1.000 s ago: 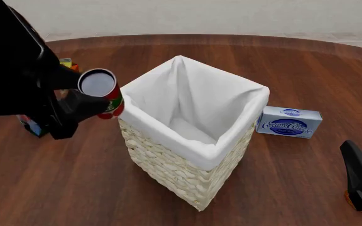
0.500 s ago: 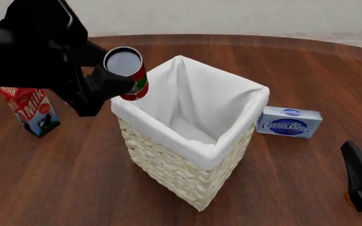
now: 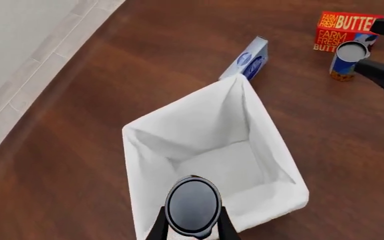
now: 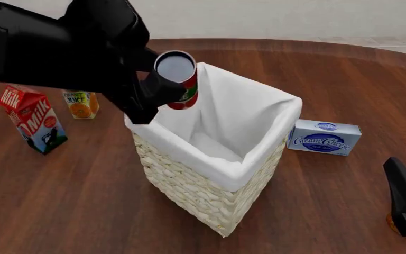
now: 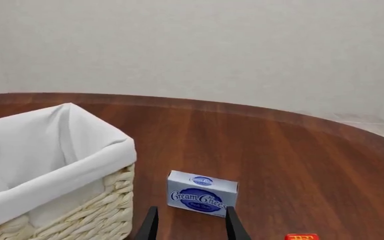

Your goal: Pick up the alphabet soup and the tomato sauce, and put them in the basket.

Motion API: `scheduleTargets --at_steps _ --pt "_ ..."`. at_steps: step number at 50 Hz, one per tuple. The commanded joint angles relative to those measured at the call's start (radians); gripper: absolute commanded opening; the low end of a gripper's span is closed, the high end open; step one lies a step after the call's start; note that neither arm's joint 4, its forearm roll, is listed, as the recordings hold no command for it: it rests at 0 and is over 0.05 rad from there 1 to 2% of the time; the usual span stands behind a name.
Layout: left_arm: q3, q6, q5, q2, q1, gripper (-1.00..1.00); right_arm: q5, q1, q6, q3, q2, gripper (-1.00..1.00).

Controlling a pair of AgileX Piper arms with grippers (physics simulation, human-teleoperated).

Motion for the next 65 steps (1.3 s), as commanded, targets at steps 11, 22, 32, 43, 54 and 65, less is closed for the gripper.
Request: scheduleTargets --at_steps 11,22,32,43,54,65 --pt "-0.064 0.001 -0.058 0.134 -0.055 -1.0 0.003 -0.004 0.006 0.0 -0.004 1.0" --pt "-0.079 -0.01 -0.08 0.188 -0.064 -1.0 0.0 -0.004 0.005 0.001 0.002 1.0" --pt "-0.08 -0.023 -0.106 0.244 -0.068 -1.0 0.009 -0.007 0.001 0.001 -0.007 1.0" --pt "-0.08 -0.032 -0.113 0.296 -0.065 -1.0 0.015 -0.007 -0.007 0.003 -0.009 1.0" --pt "-0.072 -0.043 -0.13 0.329 -0.06 -1.0 0.028 -0.009 -0.014 0.003 -0.021 1.0" --pt "-0.065 -0.051 -0.142 0.349 -0.057 -1.0 0.028 -0.01 -0.016 0.003 -0.021 1.0"
